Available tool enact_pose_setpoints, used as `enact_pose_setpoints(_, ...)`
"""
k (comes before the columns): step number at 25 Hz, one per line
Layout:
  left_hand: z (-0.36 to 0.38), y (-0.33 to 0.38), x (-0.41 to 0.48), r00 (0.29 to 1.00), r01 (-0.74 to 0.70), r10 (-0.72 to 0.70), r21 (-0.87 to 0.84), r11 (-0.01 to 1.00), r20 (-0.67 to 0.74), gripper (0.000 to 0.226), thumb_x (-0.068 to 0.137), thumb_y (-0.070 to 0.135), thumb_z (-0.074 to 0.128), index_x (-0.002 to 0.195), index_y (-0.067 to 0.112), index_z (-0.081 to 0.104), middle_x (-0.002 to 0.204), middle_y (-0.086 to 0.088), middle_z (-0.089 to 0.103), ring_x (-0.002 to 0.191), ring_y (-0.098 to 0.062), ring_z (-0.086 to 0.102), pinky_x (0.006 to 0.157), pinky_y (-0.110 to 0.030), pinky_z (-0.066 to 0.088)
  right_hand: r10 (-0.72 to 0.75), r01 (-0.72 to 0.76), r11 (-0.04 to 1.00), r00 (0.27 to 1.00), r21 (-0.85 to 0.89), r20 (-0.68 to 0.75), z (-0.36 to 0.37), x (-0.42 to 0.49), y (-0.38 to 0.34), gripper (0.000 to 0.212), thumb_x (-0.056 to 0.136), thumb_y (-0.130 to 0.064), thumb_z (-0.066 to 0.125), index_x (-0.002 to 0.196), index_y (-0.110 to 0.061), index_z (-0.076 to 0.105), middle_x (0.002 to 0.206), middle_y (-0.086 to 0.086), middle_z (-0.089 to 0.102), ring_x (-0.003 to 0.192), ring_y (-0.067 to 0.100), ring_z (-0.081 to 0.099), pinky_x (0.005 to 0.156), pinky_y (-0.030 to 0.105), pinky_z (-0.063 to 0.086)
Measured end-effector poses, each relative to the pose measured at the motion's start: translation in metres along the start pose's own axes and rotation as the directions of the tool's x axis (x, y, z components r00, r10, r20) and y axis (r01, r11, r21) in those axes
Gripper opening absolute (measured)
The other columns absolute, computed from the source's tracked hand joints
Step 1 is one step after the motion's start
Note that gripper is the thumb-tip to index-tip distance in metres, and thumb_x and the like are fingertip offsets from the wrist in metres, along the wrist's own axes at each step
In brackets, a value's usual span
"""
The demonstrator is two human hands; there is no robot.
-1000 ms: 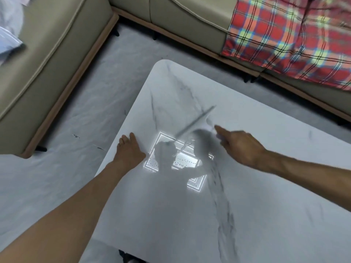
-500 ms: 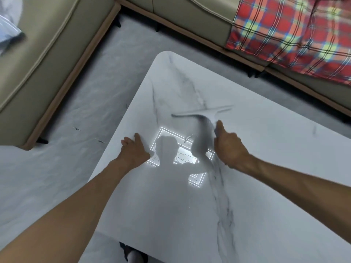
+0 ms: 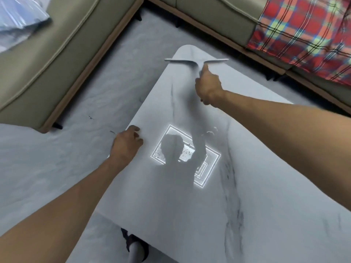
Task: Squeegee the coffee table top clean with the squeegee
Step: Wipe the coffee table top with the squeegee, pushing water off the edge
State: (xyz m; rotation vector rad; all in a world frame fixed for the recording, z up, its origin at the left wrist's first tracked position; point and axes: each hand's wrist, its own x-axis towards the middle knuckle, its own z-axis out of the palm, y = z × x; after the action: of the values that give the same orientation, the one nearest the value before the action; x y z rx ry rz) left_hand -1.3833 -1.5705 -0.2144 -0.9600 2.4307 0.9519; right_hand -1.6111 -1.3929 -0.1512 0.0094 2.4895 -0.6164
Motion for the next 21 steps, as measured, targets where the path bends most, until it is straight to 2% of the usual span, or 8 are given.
enact_pose_setpoints(3, -0.009, -0.026, -0.014, 0.996, 0.042, -0.045, -0.041, 0.998, -0.08, 0.017, 0.082, 0.007, 0.07, 0.098, 0.014, 0.067, 0.071, 0.004, 0.06, 0.065, -0.015, 0.057, 0.057, -0.02, 0.044, -0.248, 0.263, 0.945, 0.964, -0.195, 0.097, 0.033, -0.03, 0.005, 0.059, 0.095, -0.014, 0.038, 0.151, -0.018, 0.021, 0.132, 0.02, 0.054, 0.107, 0.041, 0.058, 0.08, 0.045, 0.048)
enact_pose_setpoints(6, -0.013, -0.038, -0.023, 0.992, 0.105, -0.112, -0.094, 0.99, -0.066, 0.009, 0.081, 0.005, 0.071, 0.085, 0.013, 0.068, 0.076, -0.005, 0.069, 0.074, -0.024, 0.067, 0.072, -0.032, 0.056, -0.418, 0.506, 0.815, 0.851, -0.282, 0.319, 0.052, -0.085, 0.045, 0.061, 0.095, -0.02, 0.043, 0.152, -0.028, 0.022, 0.122, 0.016, 0.062, 0.106, 0.04, 0.058, 0.085, 0.042, 0.047)
enact_pose_setpoints(8, -0.012, -0.041, -0.029, 0.99, 0.117, -0.122, -0.068, 0.991, -0.07, 0.012, 0.083, 0.004, 0.066, 0.081, 0.016, 0.068, 0.078, -0.004, 0.071, 0.074, -0.025, 0.068, 0.075, -0.037, 0.058, -0.411, 0.577, 0.74, 0.795, -0.346, 0.447, 0.045, -0.117, 0.074, 0.059, 0.097, -0.024, 0.041, 0.151, -0.035, 0.019, 0.11, 0.012, 0.062, 0.1, 0.037, 0.059, 0.08, 0.04, 0.048)
enact_pose_setpoints(12, -0.014, -0.043, -0.038, 0.983, 0.16, -0.158, 0.008, 0.987, -0.091, 0.016, 0.091, 0.009, 0.052, 0.087, 0.015, 0.067, 0.073, -0.001, 0.069, 0.071, -0.027, 0.066, 0.069, -0.035, 0.056, -0.243, 0.599, 0.654, 0.745, -0.462, 0.621, -0.006, -0.152, 0.105, 0.062, 0.094, -0.019, 0.046, 0.146, -0.043, 0.024, 0.096, -0.001, 0.053, 0.094, 0.029, 0.059, 0.071, 0.034, 0.044)
enact_pose_setpoints(14, -0.017, -0.047, -0.043, 0.976, 0.193, -0.185, 0.055, 0.98, -0.118, 0.023, 0.097, 0.02, 0.048, 0.084, 0.017, 0.066, 0.077, -0.005, 0.067, 0.073, -0.032, 0.064, 0.068, -0.034, 0.051, -0.262, 0.582, 0.671, 0.765, -0.459, 0.588, -0.021, -0.149, 0.096, 0.054, 0.095, -0.024, 0.045, 0.145, -0.039, 0.031, 0.109, 0.002, 0.062, 0.102, 0.031, 0.06, 0.079, 0.036, 0.047)
enact_pose_setpoints(16, -0.023, -0.054, -0.051, 0.969, 0.229, -0.221, 0.066, 0.971, -0.114, 0.04, 0.098, 0.037, 0.045, 0.071, 0.015, 0.064, 0.074, -0.01, 0.067, 0.072, -0.032, 0.064, 0.069, -0.034, 0.05, -0.358, 0.524, 0.773, 0.826, -0.358, 0.436, -0.016, -0.134, 0.067, 0.047, 0.099, -0.028, 0.043, 0.145, -0.03, 0.036, 0.127, 0.009, 0.062, 0.112, 0.035, 0.057, 0.09, 0.039, 0.046)
enact_pose_setpoints(18, -0.03, -0.068, -0.06, 0.958, 0.275, -0.273, 0.014, 0.961, -0.086, 0.052, 0.097, 0.046, 0.045, 0.06, 0.014, 0.06, 0.068, -0.012, 0.067, 0.068, -0.031, 0.064, 0.069, -0.034, 0.05, -0.371, 0.449, 0.857, 0.878, -0.253, 0.304, 0.009, -0.113, 0.029, 0.044, 0.1, -0.026, 0.041, 0.143, -0.021, 0.037, 0.127, 0.013, 0.061, 0.11, 0.037, 0.055, 0.087, 0.037, 0.043)
enact_pose_setpoints(21, -0.034, -0.096, -0.072, 0.952, 0.288, -0.287, -0.007, 0.958, -0.11, 0.033, 0.096, 0.033, 0.051, 0.078, 0.011, 0.067, 0.084, -0.014, 0.07, 0.08, -0.032, 0.065, 0.069, -0.03, 0.046, -0.313, 0.357, 0.916, 0.921, -0.18, 0.233, 0.068, -0.108, -0.018, 0.047, 0.097, -0.02, 0.041, 0.144, -0.016, 0.032, 0.125, 0.017, 0.06, 0.11, 0.041, 0.054, 0.083, 0.036, 0.04)
